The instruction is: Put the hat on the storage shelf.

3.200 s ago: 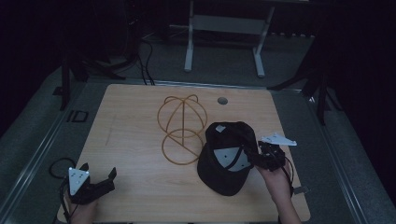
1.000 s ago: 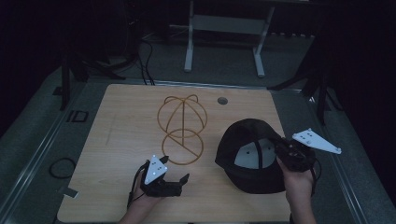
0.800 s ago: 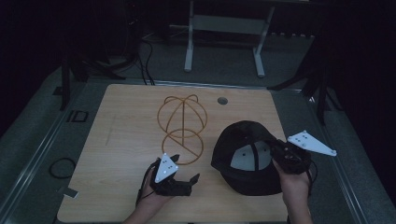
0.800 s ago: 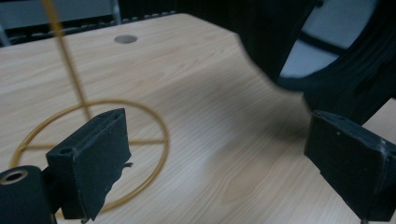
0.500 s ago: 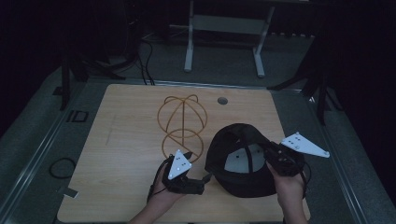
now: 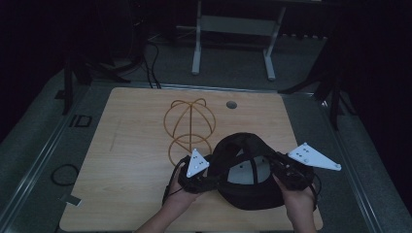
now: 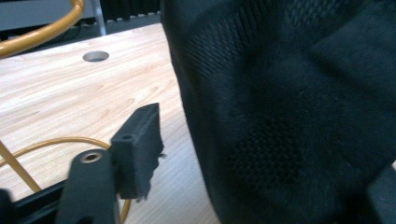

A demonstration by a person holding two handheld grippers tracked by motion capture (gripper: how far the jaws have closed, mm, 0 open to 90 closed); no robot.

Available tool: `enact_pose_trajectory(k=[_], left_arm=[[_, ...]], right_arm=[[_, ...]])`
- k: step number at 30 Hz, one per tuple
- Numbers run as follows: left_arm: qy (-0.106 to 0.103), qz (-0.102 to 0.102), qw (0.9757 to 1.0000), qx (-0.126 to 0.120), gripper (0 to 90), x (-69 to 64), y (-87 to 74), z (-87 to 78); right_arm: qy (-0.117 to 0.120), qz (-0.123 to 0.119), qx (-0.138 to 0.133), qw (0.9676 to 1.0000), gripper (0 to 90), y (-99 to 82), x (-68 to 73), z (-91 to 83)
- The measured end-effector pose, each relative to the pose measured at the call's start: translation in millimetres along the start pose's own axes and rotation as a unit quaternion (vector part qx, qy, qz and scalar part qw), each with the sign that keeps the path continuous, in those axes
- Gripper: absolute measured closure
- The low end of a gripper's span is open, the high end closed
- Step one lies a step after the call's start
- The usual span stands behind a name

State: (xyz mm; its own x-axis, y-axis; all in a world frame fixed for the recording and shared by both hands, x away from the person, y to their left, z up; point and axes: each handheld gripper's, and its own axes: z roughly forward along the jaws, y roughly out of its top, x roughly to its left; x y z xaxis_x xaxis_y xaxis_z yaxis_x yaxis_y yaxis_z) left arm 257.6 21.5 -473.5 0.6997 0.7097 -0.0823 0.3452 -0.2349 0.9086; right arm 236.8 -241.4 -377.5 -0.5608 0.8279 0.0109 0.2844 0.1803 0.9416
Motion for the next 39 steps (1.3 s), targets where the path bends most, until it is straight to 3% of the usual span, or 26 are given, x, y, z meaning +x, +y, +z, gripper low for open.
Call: enact_pose_trajectory(k=[6, 14, 22, 31, 39], left_arm=[[0.006, -0.003, 1.0, 0.006, 51.4, -2.6, 1.7, 7.5], [0.015, -0.012, 0.9997, -0.016, 88.0, -3.2, 12.3, 0.0], [0.039, 0.039, 0.9984, -0.013, 90.0, -10.9, 22.7, -10.5], [0.038, 0.045, 0.9981, -0.019, 90.0, -8.7, 34.1, -18.3], [0.037, 0.062, 0.9971, -0.023, 90.0, -5.2, 44.3, -26.2]], right_arm=[[0.003, -0.004, -0.001, 1.0, 88.2, -2.1, 3.8, -1.9], [0.016, -0.009, 0.003, 0.9998, 88.2, -4.0, 7.2, -6.8], [0.032, -0.004, 0.001, 0.9995, 88.0, -15.4, 11.4, -20.0], [0.045, 0.012, 0.004, 0.9989, 87.5, -29.7, 5.1, -26.9], [0.079, -0.009, 0.015, 0.9967, 69.0, -37.7, 2.9, -33.6]])
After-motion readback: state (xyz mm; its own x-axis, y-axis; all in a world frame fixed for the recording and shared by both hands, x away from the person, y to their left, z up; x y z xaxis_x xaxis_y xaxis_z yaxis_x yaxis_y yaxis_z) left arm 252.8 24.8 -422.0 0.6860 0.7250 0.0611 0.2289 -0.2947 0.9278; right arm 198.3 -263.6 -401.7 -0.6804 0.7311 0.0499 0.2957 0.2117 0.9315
